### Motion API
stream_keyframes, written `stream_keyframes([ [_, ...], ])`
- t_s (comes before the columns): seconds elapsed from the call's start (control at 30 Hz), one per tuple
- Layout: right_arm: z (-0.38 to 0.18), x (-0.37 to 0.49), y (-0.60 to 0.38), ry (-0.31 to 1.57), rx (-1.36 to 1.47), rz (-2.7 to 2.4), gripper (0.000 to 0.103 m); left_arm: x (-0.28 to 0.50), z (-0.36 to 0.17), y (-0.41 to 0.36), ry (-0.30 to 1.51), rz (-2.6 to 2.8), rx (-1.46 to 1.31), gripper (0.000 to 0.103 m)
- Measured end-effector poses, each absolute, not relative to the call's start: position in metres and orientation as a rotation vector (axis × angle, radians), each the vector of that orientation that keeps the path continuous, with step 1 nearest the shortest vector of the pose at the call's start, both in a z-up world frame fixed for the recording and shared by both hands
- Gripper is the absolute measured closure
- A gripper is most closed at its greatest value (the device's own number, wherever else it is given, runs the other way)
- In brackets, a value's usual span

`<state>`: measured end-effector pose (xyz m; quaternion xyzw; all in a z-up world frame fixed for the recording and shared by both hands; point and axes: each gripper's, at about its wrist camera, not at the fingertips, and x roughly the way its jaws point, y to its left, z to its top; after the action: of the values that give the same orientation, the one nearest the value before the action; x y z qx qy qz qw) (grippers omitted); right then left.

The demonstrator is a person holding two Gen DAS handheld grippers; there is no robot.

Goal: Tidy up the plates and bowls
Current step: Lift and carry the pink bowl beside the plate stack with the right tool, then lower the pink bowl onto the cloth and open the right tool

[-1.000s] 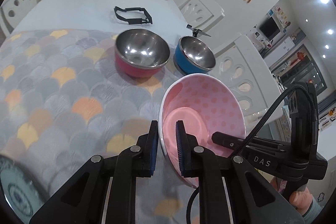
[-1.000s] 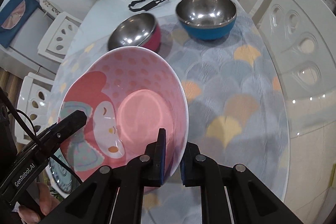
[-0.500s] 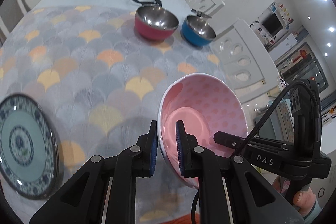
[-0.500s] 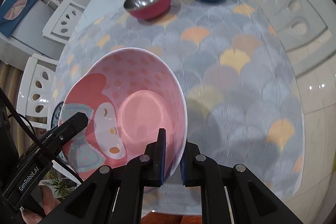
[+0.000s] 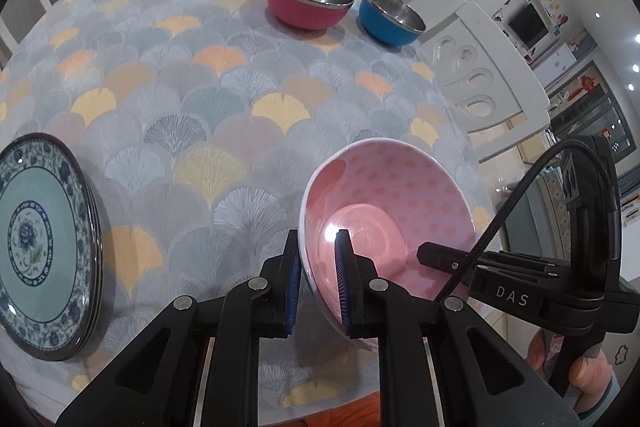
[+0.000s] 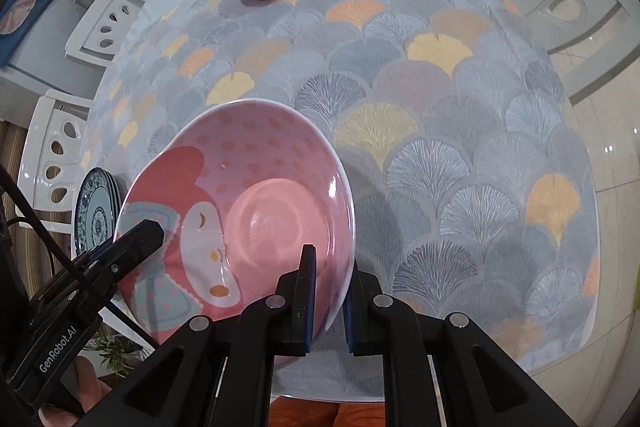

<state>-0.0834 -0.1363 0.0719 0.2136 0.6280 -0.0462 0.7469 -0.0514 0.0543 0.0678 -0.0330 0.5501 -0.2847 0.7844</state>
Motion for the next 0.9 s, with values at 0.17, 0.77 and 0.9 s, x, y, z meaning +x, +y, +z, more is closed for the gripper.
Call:
stream_keyframes([
  [0.17,0.073,-0.087,-0.135,1.359,0.473,-0.100,0.092,-0.054,0.067,0.058,1.183,-0.608,-0.068,0.090],
  [0.77,0.126,-0.111,-0.147,1.337,0.550,-0.099,0.086,-0.064,0.108,0.100,1.074,-0.549,-0.079,0.090],
  [0.9,0.143,-0.108,-0.140,1.311,0.526,-0.089,0.085,-0.063,0.128,0.109,1.024,-0.530,-0.079,0.076],
])
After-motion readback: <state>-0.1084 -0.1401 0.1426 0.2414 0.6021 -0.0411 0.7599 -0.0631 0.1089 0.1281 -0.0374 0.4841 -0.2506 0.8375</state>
